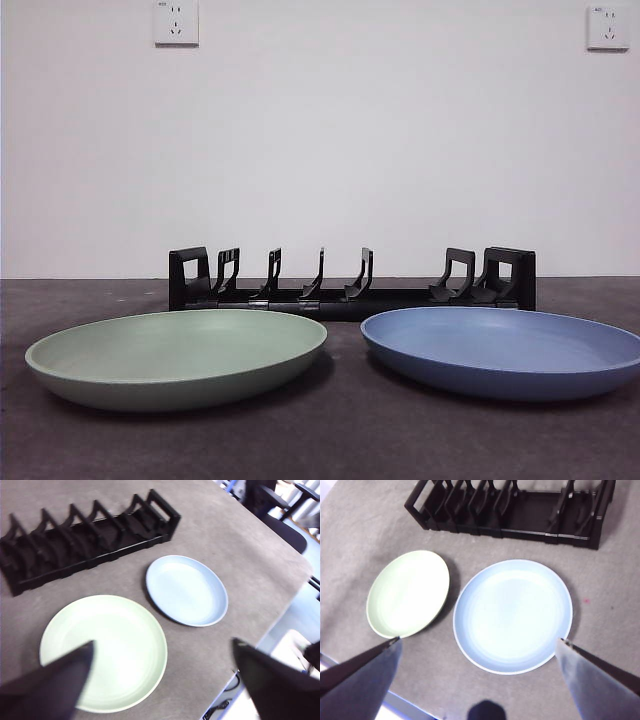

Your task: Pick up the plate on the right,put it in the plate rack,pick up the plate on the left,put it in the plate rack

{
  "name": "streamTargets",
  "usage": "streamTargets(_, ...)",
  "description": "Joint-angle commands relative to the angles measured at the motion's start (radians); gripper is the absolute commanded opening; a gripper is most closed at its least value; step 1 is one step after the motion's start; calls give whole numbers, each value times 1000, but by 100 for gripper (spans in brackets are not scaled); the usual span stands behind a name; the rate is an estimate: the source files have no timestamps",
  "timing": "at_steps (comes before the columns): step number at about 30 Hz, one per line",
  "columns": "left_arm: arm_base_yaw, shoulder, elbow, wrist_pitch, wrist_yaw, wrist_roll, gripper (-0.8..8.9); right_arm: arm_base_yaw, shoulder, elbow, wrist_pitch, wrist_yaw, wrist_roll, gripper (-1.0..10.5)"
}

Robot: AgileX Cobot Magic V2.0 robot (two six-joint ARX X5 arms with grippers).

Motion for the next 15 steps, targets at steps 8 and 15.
streamTargets(8, -114, 96, 33, 11, 16, 66, 687, 1, 203, 5, 56, 48, 23, 563)
streamTargets(15, -160, 137, 33, 42, 16, 66, 687, 1, 426, 5, 105, 85, 23, 562)
